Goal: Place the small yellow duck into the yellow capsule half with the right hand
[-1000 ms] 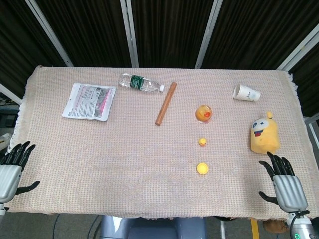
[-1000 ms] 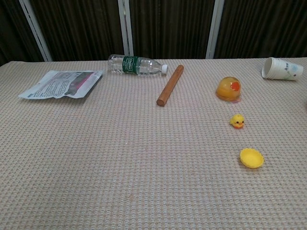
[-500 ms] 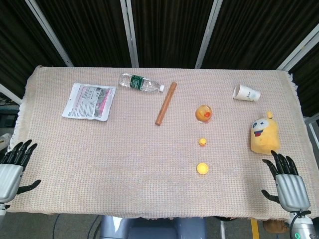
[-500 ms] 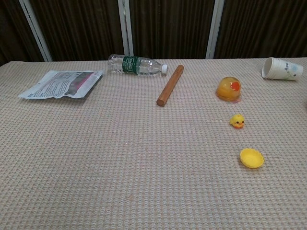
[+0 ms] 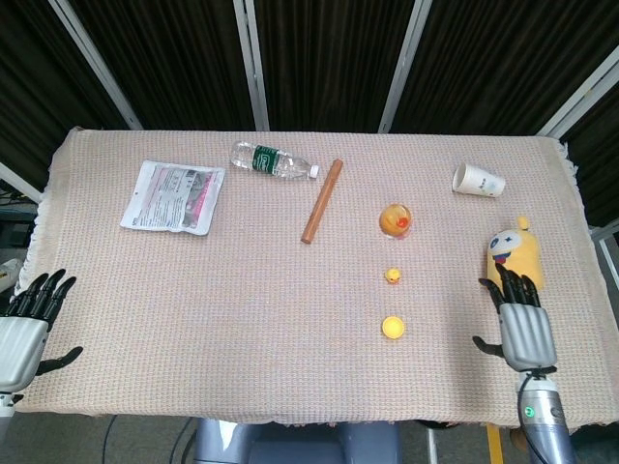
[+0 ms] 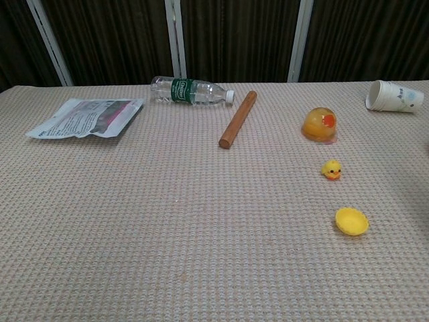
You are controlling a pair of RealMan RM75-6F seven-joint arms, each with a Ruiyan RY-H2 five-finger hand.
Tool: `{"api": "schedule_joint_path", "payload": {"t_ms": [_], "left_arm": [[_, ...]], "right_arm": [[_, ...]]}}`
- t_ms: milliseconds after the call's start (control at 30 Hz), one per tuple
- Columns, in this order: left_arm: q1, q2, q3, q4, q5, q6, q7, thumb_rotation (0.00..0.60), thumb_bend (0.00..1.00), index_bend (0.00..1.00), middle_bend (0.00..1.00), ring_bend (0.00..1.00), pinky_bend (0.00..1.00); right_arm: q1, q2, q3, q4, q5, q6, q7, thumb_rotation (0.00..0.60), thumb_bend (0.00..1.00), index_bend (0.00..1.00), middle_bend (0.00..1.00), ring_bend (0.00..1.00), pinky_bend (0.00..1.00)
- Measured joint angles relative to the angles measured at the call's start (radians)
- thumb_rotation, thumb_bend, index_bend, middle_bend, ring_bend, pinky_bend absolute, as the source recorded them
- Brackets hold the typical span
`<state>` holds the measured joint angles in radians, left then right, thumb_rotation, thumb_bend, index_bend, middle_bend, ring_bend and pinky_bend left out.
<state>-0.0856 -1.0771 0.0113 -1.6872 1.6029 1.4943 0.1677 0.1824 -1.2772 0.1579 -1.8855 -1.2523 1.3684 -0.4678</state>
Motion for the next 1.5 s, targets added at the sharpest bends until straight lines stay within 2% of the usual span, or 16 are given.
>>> {"api": "schedule_joint_path", "payload": {"t_ms": [167, 500, 767, 1200, 1500], "left_arm": [[0.0, -0.003, -0.002, 0.004, 0.001, 0.004, -0.016, 0.6, 0.0, 0.0, 0.0, 0.0, 0.19], [-0.006, -0.01, 0.002, 0.013, 0.035, 0.015, -0.024, 0.6, 0.0, 0.0, 0.0, 0.0, 0.19], [0.001, -0.015, 0.005, 0.014, 0.056, 0.038, -0.009, 0.6, 0.0, 0.0, 0.0, 0.0, 0.2], [0.004, -0.007, 0.017, 0.004, 0.092, 0.051, -0.013, 0.6, 0.0, 0.0, 0.0, 0.0, 0.2], [-0.001, 0.002, 0.022, -0.005, 0.09, 0.036, -0.031, 0.6, 0.0, 0.0, 0.0, 0.0, 0.2]], "right_arm": [[0.076, -0.126, 0.032, 0.025, 0.056, -0.03, -0.104, 0.6, 0.06, 0.21, 0.0, 0.0, 0.0], [0.252, -0.348, 0.108, 0.237, 0.224, -0.122, -0.234, 0.6, 0.08, 0.24, 0.0, 0.0, 0.0], [0.322, -0.409, 0.132, 0.363, 0.291, -0.195, -0.239, 0.6, 0.1, 0.27, 0.0, 0.0, 0.0], [0.422, -0.461, 0.145, 0.585, 0.351, -0.329, -0.173, 0.6, 0.13, 0.32, 0.0, 0.0, 0.0], [0.457, -0.466, 0.139, 0.673, 0.363, -0.385, -0.115, 0.6, 0.14, 0.39, 0.0, 0.0, 0.0]]}}
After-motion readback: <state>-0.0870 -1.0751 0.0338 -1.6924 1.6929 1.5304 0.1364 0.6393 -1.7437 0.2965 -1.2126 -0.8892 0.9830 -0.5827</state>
